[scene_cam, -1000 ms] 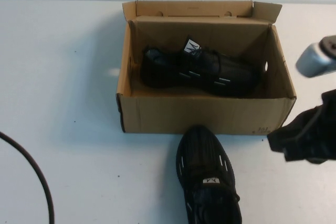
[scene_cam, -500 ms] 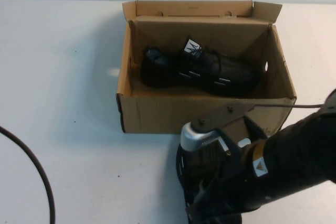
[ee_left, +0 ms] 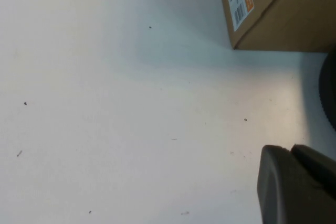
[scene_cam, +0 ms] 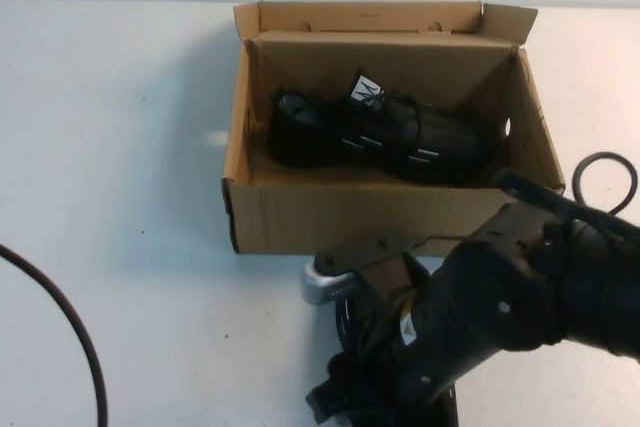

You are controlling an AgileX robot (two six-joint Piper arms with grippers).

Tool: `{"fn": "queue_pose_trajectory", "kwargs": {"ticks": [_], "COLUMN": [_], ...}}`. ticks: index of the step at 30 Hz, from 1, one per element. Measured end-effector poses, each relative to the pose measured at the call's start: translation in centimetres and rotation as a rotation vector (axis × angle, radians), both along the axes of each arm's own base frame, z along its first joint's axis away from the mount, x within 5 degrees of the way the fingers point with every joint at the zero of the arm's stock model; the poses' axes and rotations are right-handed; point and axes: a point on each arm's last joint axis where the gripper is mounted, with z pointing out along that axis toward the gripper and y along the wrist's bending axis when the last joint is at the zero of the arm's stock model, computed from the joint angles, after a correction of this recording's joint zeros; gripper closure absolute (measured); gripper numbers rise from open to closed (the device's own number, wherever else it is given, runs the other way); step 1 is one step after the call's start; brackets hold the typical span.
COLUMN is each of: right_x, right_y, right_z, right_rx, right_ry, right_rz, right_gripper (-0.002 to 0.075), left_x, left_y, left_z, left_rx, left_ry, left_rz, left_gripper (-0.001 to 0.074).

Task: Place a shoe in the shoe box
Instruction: Pick up the shoe from the table

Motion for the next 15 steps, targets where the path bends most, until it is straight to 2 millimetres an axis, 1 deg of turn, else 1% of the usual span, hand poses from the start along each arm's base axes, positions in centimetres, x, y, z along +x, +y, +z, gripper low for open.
{"fn": "queue_pose_trajectory", "kwargs": {"ticks": [2, 3, 4, 7, 9, 12, 15], "right_x": [0.2, 0.3, 0.3, 0.4, 0.4, 0.4, 0.3], "right_y": [0.3, 0.3, 0.4, 0.5, 0.5, 0.5, 0.4], "right_z": [-0.8, -1.2, -1.5, -2.0, -2.1, -2.1, -1.9], "right_rx": [-0.017, -0.027, -0.034, -0.047, -0.049, -0.051, -0.052], "right_ry": [0.014, 0.022, 0.027, 0.038, 0.039, 0.042, 0.039], "right_rz": [-0.004, -0.004, -0.004, -0.004, -0.004, -0.003, 0.008], "right_gripper": [0.0358, 0.0389, 0.0433, 0.0607, 0.0680, 0.0719, 0.0727], "left_x": [0.0, 0.0, 0.0, 0.0, 0.0, 0.0, 0.0], "left_y": [0.0, 0.0, 0.0, 0.0, 0.0, 0.0, 0.0], "left_z": [0.0, 0.0, 0.0, 0.0, 0.0, 0.0, 0.0], "left_rx": [0.000, 0.000, 0.000, 0.004, 0.004, 0.004, 0.006], "left_ry": [0.000, 0.000, 0.000, -0.001, 0.001, 0.001, 0.005], "left_rz": [0.000, 0.000, 0.000, -0.004, -0.004, -0.004, -0.006], "left_gripper": [0.0736, 0.0736, 0.0736, 0.0736, 0.0736, 0.0736, 0.0736]}}
